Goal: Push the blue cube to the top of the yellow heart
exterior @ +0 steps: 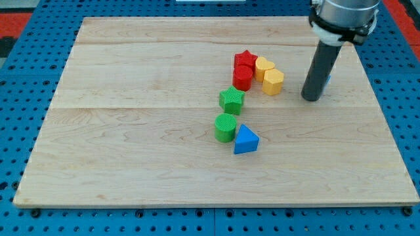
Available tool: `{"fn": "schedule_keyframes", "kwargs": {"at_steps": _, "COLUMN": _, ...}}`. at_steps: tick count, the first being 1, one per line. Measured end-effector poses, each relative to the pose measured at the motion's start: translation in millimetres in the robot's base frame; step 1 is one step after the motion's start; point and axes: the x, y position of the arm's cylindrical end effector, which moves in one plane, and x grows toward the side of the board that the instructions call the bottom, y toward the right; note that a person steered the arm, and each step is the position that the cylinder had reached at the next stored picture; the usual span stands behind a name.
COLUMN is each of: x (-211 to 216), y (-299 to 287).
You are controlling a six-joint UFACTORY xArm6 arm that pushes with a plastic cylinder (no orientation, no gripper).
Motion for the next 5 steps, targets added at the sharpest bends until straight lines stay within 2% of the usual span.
{"fn": "schedule_keyframes", "kwargs": {"at_steps": 1, "x": -17.4, "y": 8.2}}
{"fn": "schedule_keyframes", "kwargs": {"at_steps": 3, "x": 5.9, "y": 59.4}}
{"fn": "schedule_keyframes", "kwargs": {"at_steps": 4, "x": -37.0, "y": 42.7}}
{"fn": "schedule_keyframes", "kwargs": {"at_steps": 5, "x": -51.0, "y": -27.9}}
